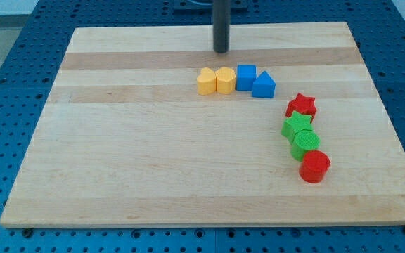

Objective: Move the blue cube slightly downwards

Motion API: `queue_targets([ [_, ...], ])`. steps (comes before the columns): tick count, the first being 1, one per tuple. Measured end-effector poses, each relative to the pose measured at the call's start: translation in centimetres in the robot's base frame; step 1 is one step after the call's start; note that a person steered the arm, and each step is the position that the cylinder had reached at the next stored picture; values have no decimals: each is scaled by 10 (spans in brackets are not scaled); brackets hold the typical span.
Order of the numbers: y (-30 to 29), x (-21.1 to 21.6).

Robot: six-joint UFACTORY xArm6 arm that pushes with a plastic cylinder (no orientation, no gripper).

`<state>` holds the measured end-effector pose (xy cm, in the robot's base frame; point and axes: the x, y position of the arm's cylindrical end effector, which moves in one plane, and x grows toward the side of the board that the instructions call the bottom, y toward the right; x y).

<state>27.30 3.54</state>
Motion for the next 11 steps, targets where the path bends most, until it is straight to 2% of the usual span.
queue_targets([
  [2,42,30],
  [4,43,58],
  [11,34,65],
])
